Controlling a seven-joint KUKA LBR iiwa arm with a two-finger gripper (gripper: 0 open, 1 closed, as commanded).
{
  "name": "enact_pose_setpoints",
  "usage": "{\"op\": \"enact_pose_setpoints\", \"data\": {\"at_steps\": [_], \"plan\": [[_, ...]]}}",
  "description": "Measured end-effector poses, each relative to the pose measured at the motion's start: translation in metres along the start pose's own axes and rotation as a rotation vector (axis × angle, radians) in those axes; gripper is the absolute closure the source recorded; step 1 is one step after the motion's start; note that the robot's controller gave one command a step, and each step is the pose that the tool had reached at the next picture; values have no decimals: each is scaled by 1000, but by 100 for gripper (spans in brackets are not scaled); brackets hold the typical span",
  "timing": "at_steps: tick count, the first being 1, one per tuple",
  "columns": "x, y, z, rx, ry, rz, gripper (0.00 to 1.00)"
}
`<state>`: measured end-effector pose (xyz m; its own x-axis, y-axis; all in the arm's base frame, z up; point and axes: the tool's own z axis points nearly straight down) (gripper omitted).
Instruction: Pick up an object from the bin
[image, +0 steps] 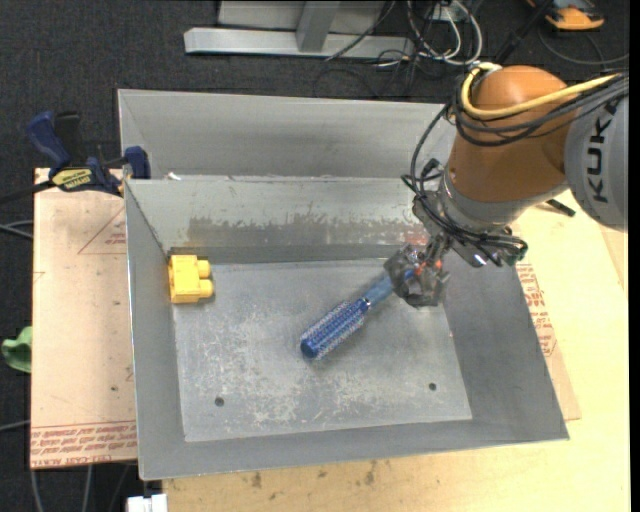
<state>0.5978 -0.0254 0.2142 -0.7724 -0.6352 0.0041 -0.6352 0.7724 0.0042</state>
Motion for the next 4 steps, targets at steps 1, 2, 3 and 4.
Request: {"op": "enact_pose_setpoints", "data": {"at_steps": [1,2,3,4], "plan": [[-2,0,-4,4,-7,0,0],[-42,-21,121,0,-2,-193,0],[-43,-23,116,5,-7,-192,100],[-41,-31,0,14,-14,-162,100]]}}
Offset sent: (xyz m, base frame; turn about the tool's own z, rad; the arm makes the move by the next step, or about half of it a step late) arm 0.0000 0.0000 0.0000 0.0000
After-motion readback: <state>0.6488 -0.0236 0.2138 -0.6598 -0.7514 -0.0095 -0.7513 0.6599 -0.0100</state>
